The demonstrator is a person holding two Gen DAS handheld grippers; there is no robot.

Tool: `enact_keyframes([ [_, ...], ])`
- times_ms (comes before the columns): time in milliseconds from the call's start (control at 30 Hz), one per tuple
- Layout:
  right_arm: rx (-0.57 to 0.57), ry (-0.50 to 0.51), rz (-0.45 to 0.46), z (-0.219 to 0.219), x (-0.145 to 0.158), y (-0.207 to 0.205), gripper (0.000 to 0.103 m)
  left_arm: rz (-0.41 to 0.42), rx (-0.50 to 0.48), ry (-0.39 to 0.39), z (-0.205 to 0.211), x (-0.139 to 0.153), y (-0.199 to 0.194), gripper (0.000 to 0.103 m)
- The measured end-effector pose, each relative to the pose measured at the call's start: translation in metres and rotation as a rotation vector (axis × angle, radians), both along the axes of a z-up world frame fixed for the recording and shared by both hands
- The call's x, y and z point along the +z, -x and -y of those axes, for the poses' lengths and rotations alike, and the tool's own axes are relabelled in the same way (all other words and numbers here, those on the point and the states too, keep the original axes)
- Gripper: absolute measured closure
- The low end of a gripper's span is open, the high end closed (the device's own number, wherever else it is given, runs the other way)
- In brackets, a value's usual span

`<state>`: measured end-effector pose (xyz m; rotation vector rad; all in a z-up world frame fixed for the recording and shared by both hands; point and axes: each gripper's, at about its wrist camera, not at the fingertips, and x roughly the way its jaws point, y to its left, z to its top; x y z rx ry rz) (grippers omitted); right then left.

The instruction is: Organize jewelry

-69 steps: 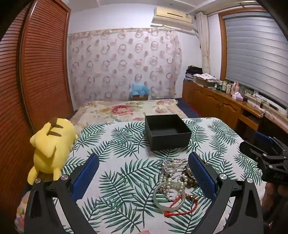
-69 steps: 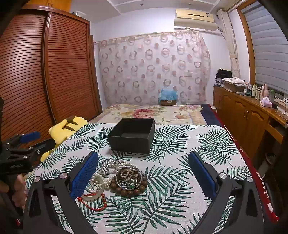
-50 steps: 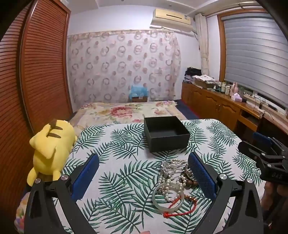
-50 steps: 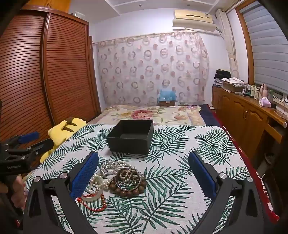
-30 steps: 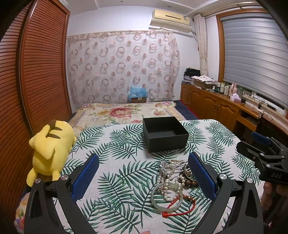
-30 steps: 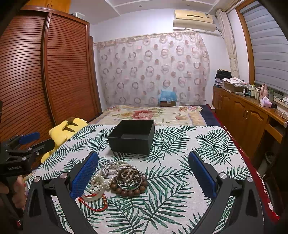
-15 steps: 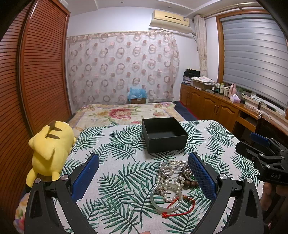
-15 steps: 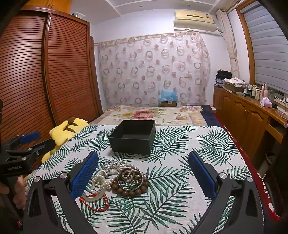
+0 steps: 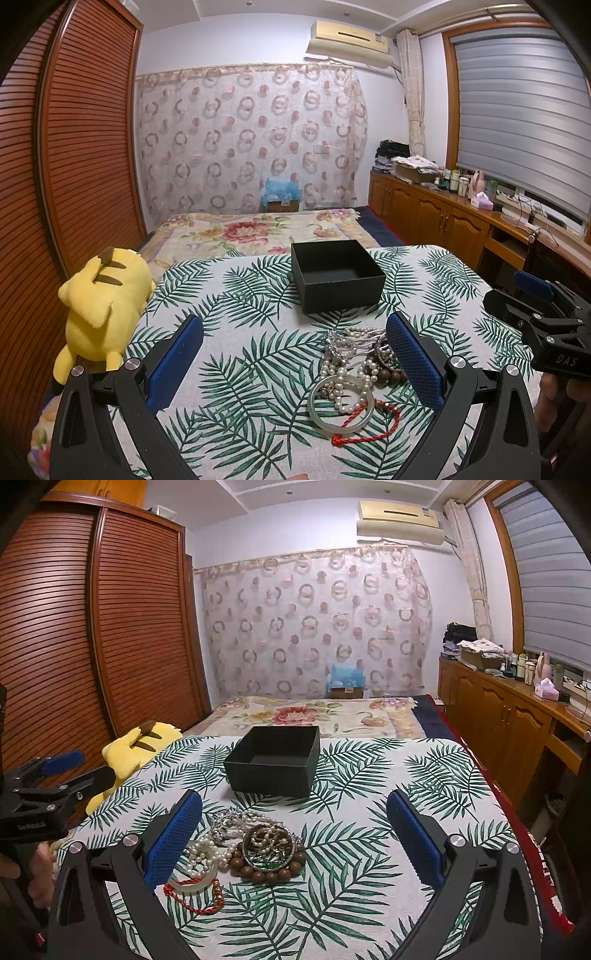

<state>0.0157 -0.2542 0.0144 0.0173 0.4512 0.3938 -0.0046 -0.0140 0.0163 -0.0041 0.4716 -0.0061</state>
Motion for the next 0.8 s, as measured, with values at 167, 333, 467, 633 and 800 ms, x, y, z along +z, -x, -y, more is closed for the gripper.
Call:
enact_keyframes([
  [167, 0.001, -0.001, -0.001, 0.001, 0.000, 0.000, 0.002, 0.000, -0.001, 0.000, 0.000, 0.000, 0.000, 0.007],
  [333, 0.002, 0.000, -0.001, -0.002, 0.004, 0.002, 0.002, -0.002, -0.001, 0.001, 0.000, 0.000, 0.000, 0.007],
  [467, 0.002, 0.001, -0.001, -0.003, 0.005, 0.002, 0.002, -0.007, -0.001, 0.002, 0.002, -0.003, -0.001, 0.007],
  [633, 0.008, 0.002, -0.008, -0.012, 0.007, 0.004, 0.002, -0.011, -0.002, 0.002, 0.005, -0.005, -0.001, 0.007],
  [800, 0.021, 0.012, -0.022, -0.014, 0.002, 0.002, 0.002, -0.027, -0.005, 0.011, 0.002, -0.015, -0.004, 0.007],
])
